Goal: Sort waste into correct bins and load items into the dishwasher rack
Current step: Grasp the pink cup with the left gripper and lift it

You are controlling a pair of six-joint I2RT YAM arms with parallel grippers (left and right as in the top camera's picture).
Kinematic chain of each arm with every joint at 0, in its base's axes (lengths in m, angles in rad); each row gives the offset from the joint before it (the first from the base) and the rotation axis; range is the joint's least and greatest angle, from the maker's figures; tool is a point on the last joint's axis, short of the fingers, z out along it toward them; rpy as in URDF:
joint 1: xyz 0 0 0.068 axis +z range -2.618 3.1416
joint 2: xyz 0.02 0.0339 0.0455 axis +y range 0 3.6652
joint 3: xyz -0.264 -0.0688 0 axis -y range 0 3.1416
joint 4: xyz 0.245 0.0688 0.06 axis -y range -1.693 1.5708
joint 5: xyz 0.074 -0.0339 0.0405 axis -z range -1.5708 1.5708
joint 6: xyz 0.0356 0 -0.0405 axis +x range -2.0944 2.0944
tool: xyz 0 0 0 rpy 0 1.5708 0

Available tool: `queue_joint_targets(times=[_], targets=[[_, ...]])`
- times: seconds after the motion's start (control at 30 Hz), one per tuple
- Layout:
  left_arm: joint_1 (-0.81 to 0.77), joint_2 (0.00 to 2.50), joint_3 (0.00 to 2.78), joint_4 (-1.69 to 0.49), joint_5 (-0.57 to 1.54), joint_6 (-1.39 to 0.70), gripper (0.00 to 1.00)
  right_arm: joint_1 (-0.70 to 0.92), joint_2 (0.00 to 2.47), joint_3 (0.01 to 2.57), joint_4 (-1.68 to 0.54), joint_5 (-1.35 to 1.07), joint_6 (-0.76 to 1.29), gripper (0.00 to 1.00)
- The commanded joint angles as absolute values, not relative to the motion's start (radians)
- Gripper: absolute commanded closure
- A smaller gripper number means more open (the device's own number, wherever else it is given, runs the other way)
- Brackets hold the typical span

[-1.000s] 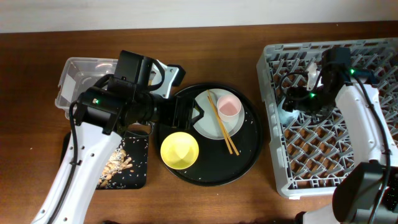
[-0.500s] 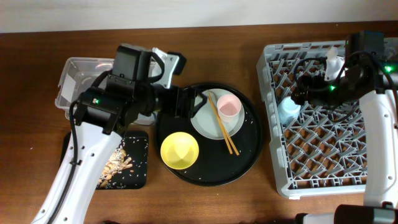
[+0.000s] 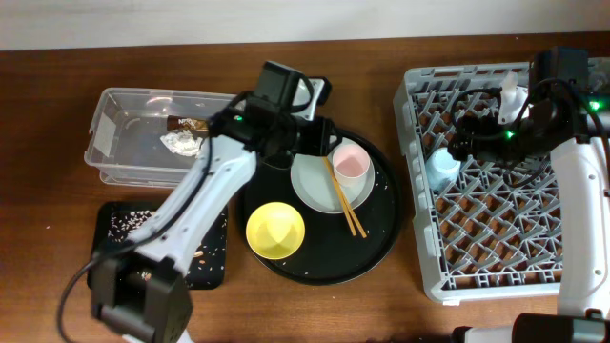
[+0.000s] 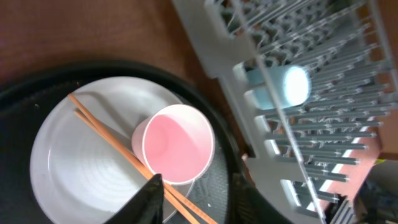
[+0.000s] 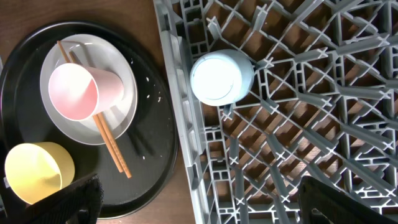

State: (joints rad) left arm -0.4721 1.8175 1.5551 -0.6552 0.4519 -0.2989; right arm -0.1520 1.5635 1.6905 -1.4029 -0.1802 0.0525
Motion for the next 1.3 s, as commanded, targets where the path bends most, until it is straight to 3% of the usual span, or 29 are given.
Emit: queue_joint_targets(times=[0.0, 0.07, 0.2, 0.37, 0.5, 0.97, 1.13, 1.27], targets=[[-0.474, 1.909, 1.555, -0.627, 0.444, -0.304, 0.67, -0.158, 1.566, 1.7, -1.402, -0.164, 0.058, 0.02], [-0.476, 1.958, 1.555, -0.619, 0.444, -0.322, 0.66, -0.158, 1.566, 1.7, -1.402, -0.164, 0.058, 0.02], [-0.478, 2.025, 1.555, -0.616, 0.444, -0.322, 0.55, -0.158, 1.566, 1.7, -1.402, -0.164, 0.058, 0.02], [-0.478, 2.062, 1.555, -0.614, 0.444, -0.322, 0.54, -0.158, 1.566, 1.7, -1.402, -0.164, 0.058, 0.02], [-0.478, 2.062, 1.555, -0.613, 0.443, -0.322, 0.67, -0.158, 1.566, 1.7, -1.402, -0.164, 0.058, 0.02], [-0.552, 2.063, 1.551, -0.609, 0.268, -0.322, 0.71, -0.158, 1.566, 1.7, -1.402, -0.164, 0.058, 0.02], [-0.551, 2.062, 1.551, -0.606, 0.269, -0.322, 0.92, -0.158, 1.566, 1.7, -1.402, -0.164, 0.058, 0.02], [-0.551, 2.057, 1.57, -0.603, 0.276, -0.322, 0.93, -0.158, 1.566, 1.7, -1.402, -0.164, 0.058, 0.02]])
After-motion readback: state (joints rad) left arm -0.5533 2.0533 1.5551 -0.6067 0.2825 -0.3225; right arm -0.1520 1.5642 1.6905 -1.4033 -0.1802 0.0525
